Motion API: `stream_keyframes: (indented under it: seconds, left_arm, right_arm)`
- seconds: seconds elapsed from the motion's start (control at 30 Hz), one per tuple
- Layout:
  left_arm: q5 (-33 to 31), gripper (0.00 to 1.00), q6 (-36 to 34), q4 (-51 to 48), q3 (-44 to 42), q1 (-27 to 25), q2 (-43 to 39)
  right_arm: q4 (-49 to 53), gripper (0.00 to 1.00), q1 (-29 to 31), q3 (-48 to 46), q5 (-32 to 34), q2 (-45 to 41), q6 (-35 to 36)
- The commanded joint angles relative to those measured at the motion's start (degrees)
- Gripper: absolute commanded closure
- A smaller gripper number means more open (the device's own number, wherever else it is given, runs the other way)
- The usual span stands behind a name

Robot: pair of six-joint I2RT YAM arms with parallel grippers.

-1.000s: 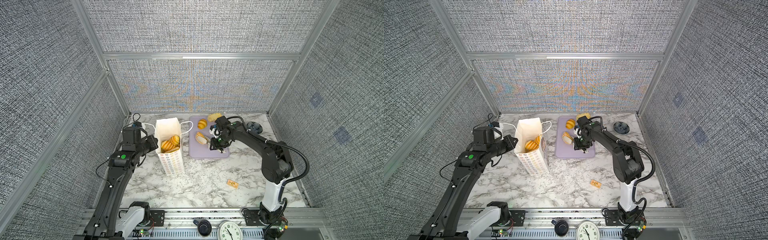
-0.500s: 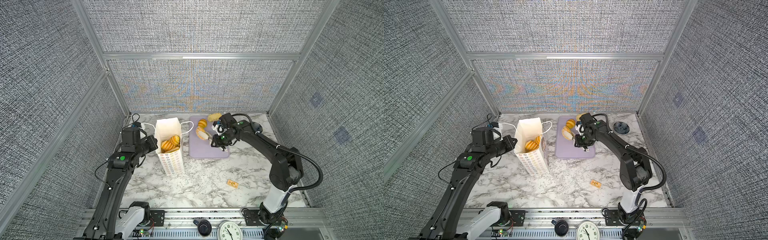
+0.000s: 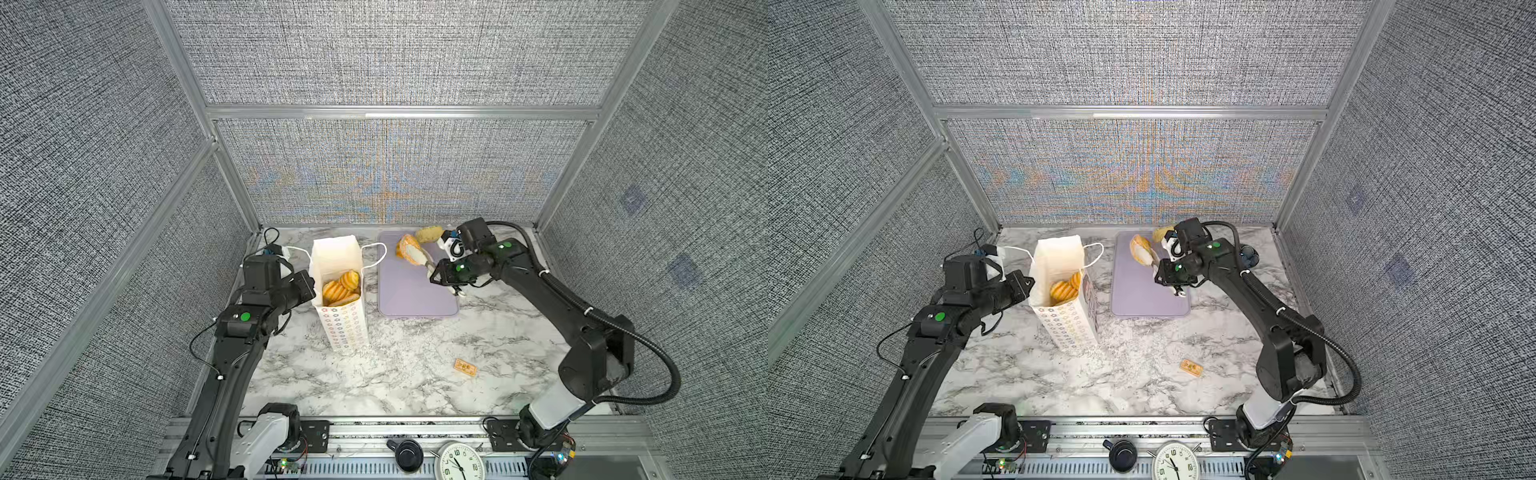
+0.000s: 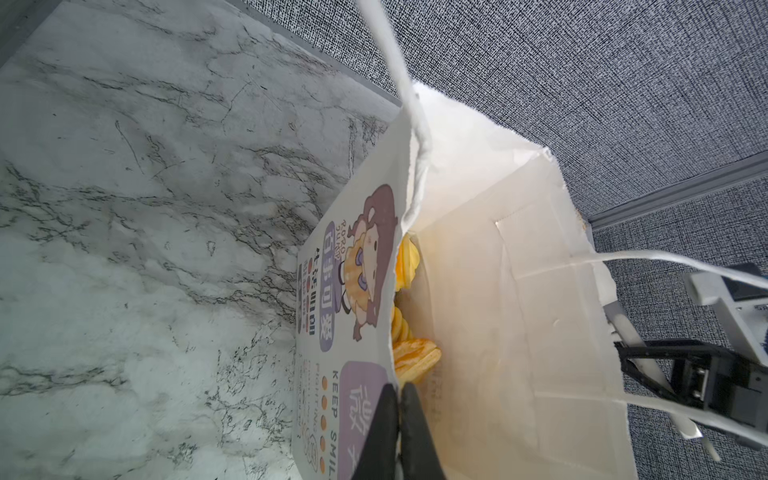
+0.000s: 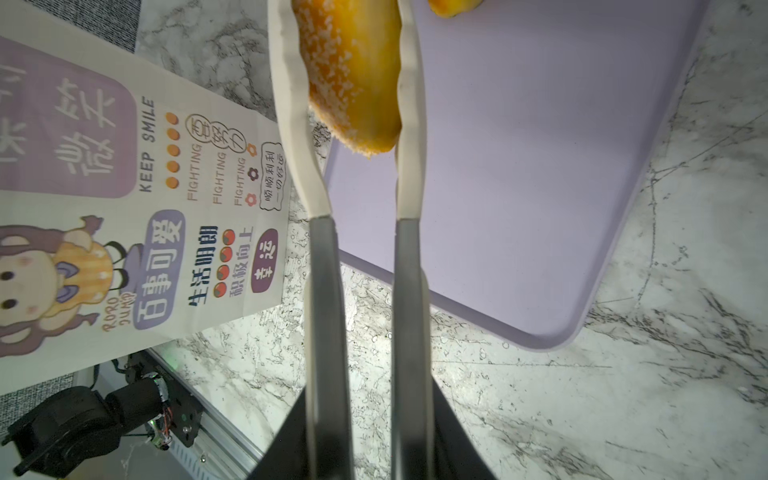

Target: Place the fake bread into the paper bag

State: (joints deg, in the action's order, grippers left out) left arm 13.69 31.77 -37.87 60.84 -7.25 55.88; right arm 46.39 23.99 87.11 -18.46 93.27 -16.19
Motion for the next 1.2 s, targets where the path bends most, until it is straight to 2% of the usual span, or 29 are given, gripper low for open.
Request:
stream_keyframes:
  seconds: [0.0,0.5,1.17]
  left_arm:
    - [0.5,0.94,-0.1,0.6,-0.2,0.1,0.0]
    - [0.7,0.94,0.0,1.0,-0.3,0.0,0.5]
    - [1.5,0.94,0.5,1.7,0.4,0.1,1.6]
  right_arm:
    - [-2.9,0.66,-0.5,0.1,-2.2,-1.9,-1.6]
    - [-7.1,0.66,-1.3,0.1,-6.8,-8.3,-3.6]
    - [-15.5,0.66,-0.4,0.4,-20.4,-13.1,-6.4]
